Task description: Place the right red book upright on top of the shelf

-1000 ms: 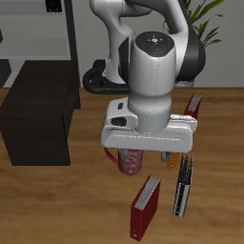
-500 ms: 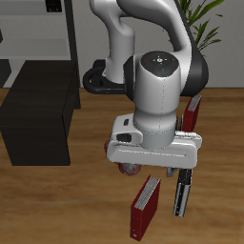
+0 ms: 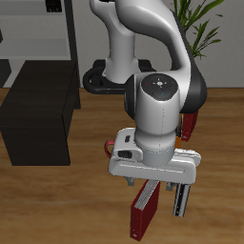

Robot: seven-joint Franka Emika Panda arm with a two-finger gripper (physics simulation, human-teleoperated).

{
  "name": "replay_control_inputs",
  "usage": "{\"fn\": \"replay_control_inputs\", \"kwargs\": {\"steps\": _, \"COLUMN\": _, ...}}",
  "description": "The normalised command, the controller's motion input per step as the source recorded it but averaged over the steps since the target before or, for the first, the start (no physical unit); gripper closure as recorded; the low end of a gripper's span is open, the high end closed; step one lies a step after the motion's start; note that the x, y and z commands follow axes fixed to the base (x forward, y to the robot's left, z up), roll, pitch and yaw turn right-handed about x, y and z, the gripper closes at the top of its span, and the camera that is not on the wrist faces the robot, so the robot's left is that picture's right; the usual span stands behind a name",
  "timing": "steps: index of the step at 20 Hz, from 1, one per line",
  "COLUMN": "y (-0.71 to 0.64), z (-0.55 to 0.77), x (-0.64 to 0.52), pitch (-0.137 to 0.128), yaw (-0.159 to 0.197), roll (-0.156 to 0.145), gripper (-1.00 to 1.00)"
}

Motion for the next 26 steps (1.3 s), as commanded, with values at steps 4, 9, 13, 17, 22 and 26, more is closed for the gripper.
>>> {"fn": "replay_control_inputs", "kwargs": {"steps": 4, "y": -0.14, "z": -0.27, "x": 0.07, "pitch": 0.042, "yaw": -0.027, "roll": -0.027, "gripper": -1.0}}
{"fn": "replay_control_inputs", "kwargs": {"steps": 9, "y": -0.14, "z": -0.25, "x": 0.04, "pitch": 0.047, "yaw": -0.041, "roll": -0.019, "gripper": -1.0}}
{"fn": "replay_control_inputs", "kwargs": {"steps": 13, "y": -0.07, "z": -0.24, "x": 0.03, "pitch": 0.042, "yaw": -0.01, "roll": 0.015, "gripper": 1.0}}
{"fn": "replay_control_inputs", "kwargs": {"steps": 17, "y": -0.07, "z": -0.11, "x": 0.0, "pitch": 0.025, "yaw": -0.023, "roll": -0.008, "gripper": 1.0}}
{"fn": "replay_control_inputs", "kwargs": {"steps": 22, "y": 0.01, "z": -0.03, "x": -0.07, "pitch": 0.01, "yaw": 0.002, "roll": 0.02, "gripper": 1.0}}
{"fn": "replay_control_inputs", "kwargs": {"steps": 26, "y": -0.04, "z": 0.4, "x": -0.26, "pitch": -0.05, "yaw": 0.01, "roll": 0.026, "gripper": 1.0}}
